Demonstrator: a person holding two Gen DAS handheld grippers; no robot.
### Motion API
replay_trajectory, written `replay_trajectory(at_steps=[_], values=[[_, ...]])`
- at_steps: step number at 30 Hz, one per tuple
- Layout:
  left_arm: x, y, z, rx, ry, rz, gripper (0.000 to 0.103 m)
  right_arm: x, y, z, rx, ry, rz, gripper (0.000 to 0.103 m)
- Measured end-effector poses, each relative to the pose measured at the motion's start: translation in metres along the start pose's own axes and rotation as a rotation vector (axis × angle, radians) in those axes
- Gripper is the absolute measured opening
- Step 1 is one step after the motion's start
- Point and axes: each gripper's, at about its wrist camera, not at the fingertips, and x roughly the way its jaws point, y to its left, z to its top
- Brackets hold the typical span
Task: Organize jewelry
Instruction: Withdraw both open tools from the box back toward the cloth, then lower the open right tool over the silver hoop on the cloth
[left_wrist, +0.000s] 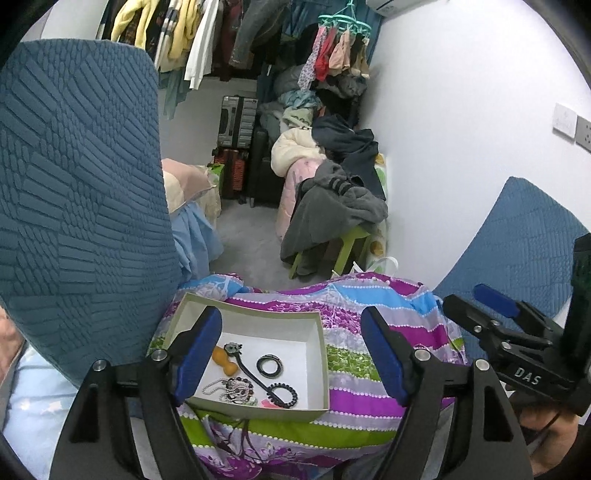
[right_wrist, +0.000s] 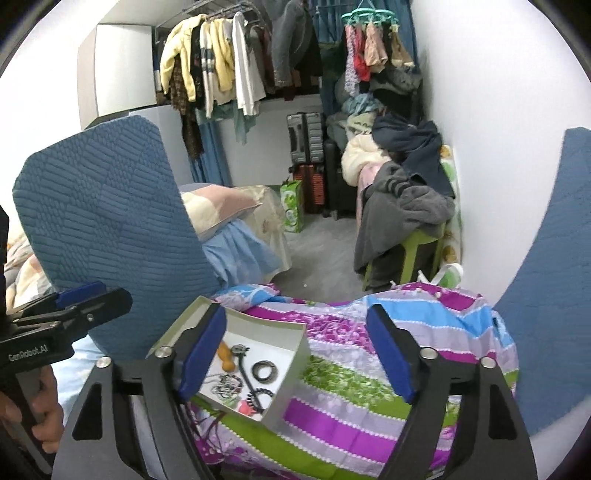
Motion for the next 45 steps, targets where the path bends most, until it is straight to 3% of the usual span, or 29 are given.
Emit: replay_trajectory(at_steps=[7, 20, 30, 39, 45], values=[[0.014, -0.026, -0.02, 0.014, 0.01, -0.028, 0.078, -0.014, -0.029, -0.016, 0.011, -0.022, -0.053, 0.083], [0.059, -0.073, -0.052, -0.002, 0.102, -0.171, 0.078, -0.03, -0.087, -0.051, 0.057, -0.01, -0.121, 0.082], [0.104, -0.116, -0.075, 0.028, 0.197, -0.251, 0.075, -0.011, -0.148, -0.098, 0.17, 0.092, -0.174, 0.051], [0.149, -0.148, -0.092, 0.054, 0.269, -0.288, 0.072, 0.001, -0.197, -0.132, 0.252, 0.157, -0.199, 0.045], [0.187, -0.17, -0.103, 0.073, 0.325, -0.301, 0.061, 0.033, -0.226, -0.15, 0.276, 0.226, -0.175, 0.038]])
